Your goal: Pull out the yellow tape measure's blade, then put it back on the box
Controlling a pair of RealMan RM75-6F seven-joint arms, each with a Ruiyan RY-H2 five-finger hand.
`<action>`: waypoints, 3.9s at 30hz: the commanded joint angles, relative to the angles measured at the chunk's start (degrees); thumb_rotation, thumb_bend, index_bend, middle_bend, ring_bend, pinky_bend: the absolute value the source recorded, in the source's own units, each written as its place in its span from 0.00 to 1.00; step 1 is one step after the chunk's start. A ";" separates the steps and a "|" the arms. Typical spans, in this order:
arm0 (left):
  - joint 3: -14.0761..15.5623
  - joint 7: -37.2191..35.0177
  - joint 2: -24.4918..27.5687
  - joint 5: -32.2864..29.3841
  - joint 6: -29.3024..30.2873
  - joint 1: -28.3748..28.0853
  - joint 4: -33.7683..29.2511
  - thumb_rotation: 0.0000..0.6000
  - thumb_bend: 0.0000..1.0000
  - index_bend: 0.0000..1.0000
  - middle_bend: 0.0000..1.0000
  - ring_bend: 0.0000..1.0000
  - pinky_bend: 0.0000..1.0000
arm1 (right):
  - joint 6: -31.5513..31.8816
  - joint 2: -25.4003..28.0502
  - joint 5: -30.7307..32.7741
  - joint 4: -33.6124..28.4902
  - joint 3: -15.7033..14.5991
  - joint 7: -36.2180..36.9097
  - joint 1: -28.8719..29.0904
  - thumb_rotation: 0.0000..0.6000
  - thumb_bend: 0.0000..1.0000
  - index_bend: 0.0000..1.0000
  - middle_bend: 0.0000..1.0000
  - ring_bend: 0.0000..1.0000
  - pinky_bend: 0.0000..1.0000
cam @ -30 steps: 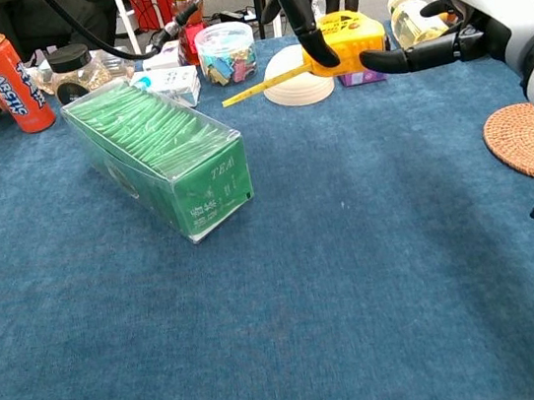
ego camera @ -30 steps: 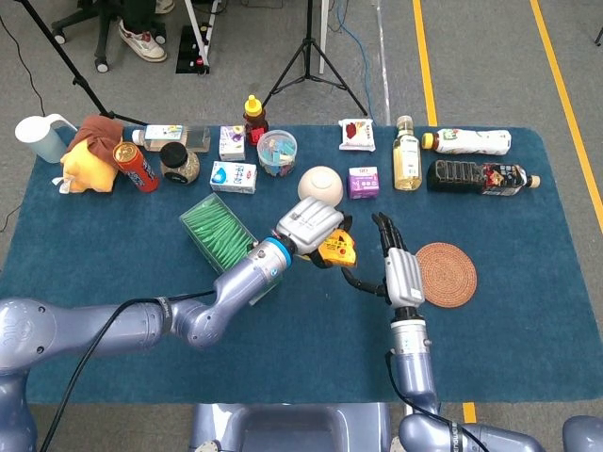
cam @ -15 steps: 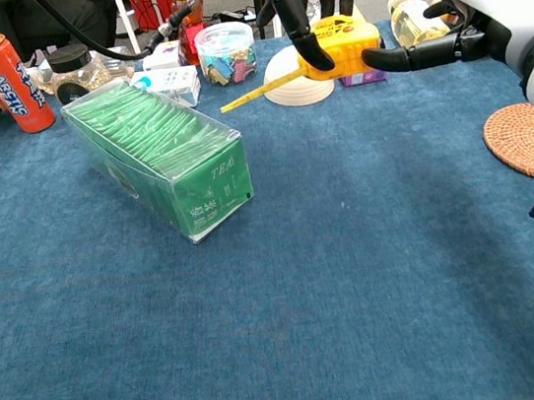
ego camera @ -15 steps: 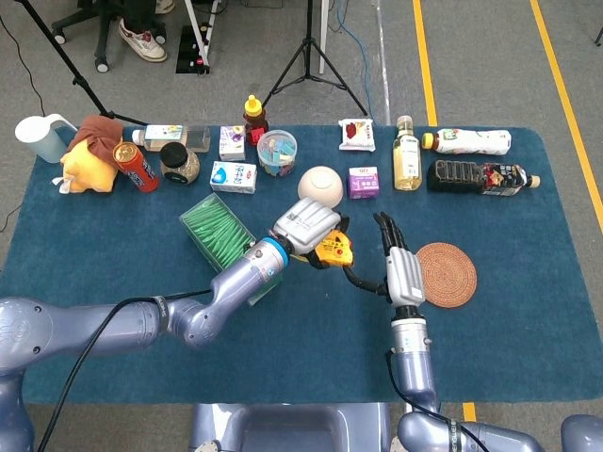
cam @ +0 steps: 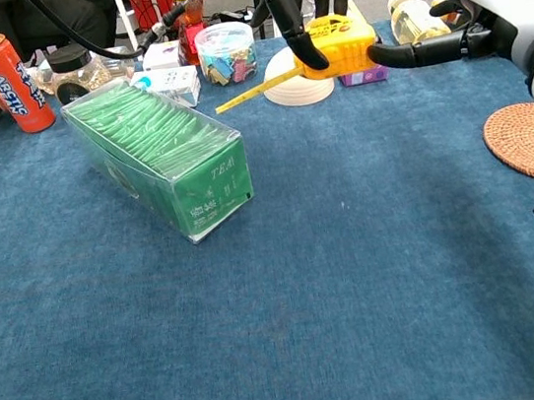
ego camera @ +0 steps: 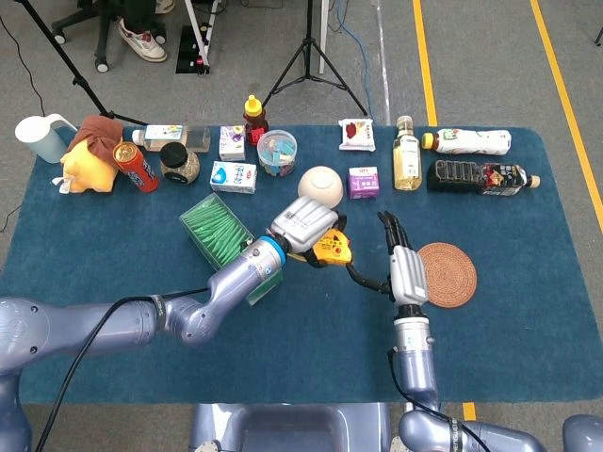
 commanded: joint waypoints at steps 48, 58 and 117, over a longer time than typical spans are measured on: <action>0.89 -1.35 -0.04 0.64 -0.88 0.76 2.17 1.00 0.36 0.63 0.49 0.46 0.63 | 0.88 0.57 1.34 -0.60 0.35 0.57 -0.15 0.84 0.54 0.58 0.24 0.22 0.26; 1.09 -1.24 -0.42 0.62 -0.90 0.70 2.41 1.00 0.36 0.63 0.49 0.46 0.63 | 1.08 0.57 1.48 -0.53 0.52 1.14 -0.34 0.88 0.54 0.60 0.25 0.22 0.26; 11.42 2.84 17.17 2.75 -0.81 9.63 -1.06 1.00 0.36 0.64 0.49 0.46 0.63 | 1.26 11.14 9.31 -2.39 6.08 9.59 -6.38 0.90 0.58 0.62 0.26 0.23 0.27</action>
